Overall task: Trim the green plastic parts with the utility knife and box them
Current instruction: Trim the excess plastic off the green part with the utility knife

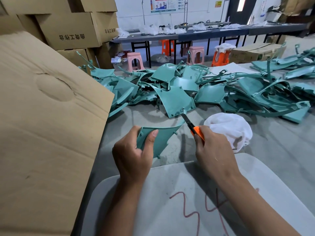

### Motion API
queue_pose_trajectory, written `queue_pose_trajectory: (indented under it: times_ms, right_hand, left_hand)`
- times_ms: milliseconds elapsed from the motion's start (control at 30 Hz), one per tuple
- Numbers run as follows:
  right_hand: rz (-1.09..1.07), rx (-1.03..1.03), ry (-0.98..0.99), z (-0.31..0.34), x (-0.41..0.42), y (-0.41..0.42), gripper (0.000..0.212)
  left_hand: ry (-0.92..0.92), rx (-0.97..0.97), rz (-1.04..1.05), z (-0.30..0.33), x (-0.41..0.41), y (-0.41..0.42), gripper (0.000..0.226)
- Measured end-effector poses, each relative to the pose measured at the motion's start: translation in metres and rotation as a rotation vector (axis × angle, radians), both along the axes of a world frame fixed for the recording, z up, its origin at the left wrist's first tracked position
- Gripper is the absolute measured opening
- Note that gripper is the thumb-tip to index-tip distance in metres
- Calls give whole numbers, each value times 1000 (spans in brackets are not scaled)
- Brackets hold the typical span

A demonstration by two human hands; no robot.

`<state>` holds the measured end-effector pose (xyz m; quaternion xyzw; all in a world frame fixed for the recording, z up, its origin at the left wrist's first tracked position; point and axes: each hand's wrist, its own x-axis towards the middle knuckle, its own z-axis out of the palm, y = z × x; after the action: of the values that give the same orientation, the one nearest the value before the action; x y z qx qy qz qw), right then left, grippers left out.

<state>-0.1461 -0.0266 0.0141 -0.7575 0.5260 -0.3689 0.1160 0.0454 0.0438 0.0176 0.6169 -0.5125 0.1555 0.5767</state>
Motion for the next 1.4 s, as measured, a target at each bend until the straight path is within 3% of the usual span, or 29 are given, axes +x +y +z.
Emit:
queue_pose_trajectory:
  times_ms: [367,500,600,833,933,1100,1300,1400]
  right_hand:
    - [193,-88,35,15,5,26,21]
    - [380,-66,-85,14,-5,14,15]
    - [257,-85,-191,6,-8,3,20]
    - [102,11,-56,-6,3,-5,21]
    - [106,25,-62,-5,4,-2,20]
    - [160,-48,-140,1,9,12,23]
    - [439,-109,-161,10,5,18,19]
    - [318,-145,-260,5,5,14,18]
  left_hand:
    - [-140,46,74,-2,-4,-2,41]
    - [-161,77,97,-4,2,-2,47]
    - [-186,60,77,-3,0,-2,45]
    - [-170,50,-58,-3,-14,-3,28]
    - [-155,86,-75,-4,-14,-3,14]
    - [-145,104,-101,-4,-19,-3,11]
    - [-116,94,-121,-4,-18,-5,17]
    - [-125,69,-132,-5,-20,-6,20]
